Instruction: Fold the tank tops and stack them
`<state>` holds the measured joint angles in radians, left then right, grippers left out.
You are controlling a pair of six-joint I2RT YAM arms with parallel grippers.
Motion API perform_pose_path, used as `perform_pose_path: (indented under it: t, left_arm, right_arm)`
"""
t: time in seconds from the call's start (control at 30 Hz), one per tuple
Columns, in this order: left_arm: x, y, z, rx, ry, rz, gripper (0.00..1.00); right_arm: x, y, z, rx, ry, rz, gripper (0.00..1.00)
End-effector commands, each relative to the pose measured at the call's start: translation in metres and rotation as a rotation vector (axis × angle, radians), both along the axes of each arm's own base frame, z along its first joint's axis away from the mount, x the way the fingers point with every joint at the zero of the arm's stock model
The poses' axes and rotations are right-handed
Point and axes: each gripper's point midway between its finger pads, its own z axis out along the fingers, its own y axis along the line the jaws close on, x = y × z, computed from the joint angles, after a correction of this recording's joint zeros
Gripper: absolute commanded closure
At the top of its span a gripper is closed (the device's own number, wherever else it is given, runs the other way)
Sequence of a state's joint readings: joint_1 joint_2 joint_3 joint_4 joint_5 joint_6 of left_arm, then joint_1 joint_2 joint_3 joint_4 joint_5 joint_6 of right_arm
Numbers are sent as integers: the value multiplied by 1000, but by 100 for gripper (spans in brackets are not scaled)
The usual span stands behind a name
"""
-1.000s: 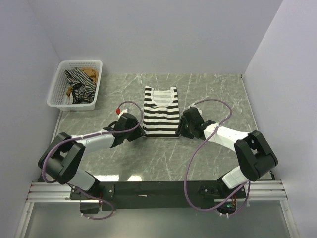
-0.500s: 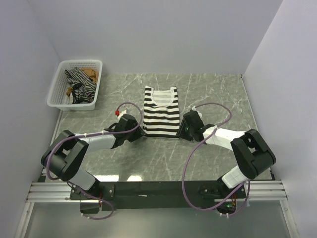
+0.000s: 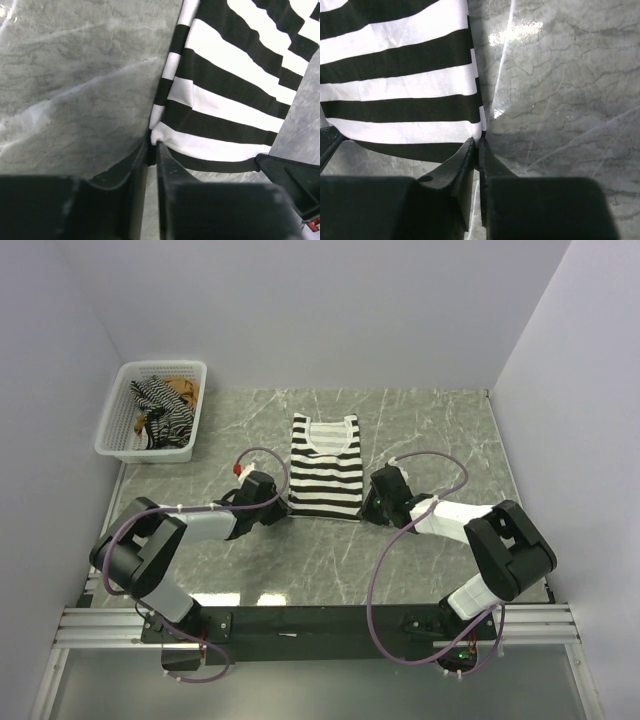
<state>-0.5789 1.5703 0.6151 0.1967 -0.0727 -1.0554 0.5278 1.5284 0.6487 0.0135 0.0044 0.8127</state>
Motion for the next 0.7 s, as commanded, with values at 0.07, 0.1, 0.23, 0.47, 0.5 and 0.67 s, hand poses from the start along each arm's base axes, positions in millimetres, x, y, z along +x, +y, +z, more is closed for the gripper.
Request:
perform_pose_path:
  t: [0.07, 0.1, 0.23, 0.47, 0.5, 0.67]
  left_arm:
    - [-21, 14, -25, 89, 85, -15, 90]
    - [-22, 14, -23, 90, 84, -19, 93]
    - [-31, 9, -13, 88, 70, -39, 99]
    - [-67, 0, -2, 77, 64, -93, 99]
    - [-81, 2, 0, 76, 73, -112, 99]
    - [-127, 3, 13, 34, 83, -144, 99]
  right_arm:
    - [-15, -7, -15, -42, 54, 12, 99]
    - [-15, -8, -12, -42, 49, 13, 100]
    - [-18, -11, -6, -46, 33, 22, 100]
    - [-57, -21, -4, -53, 37, 62, 100]
    - [-61, -20, 5, -44, 5, 65, 100]
    - [-109, -17, 18, -35, -22, 103, 100]
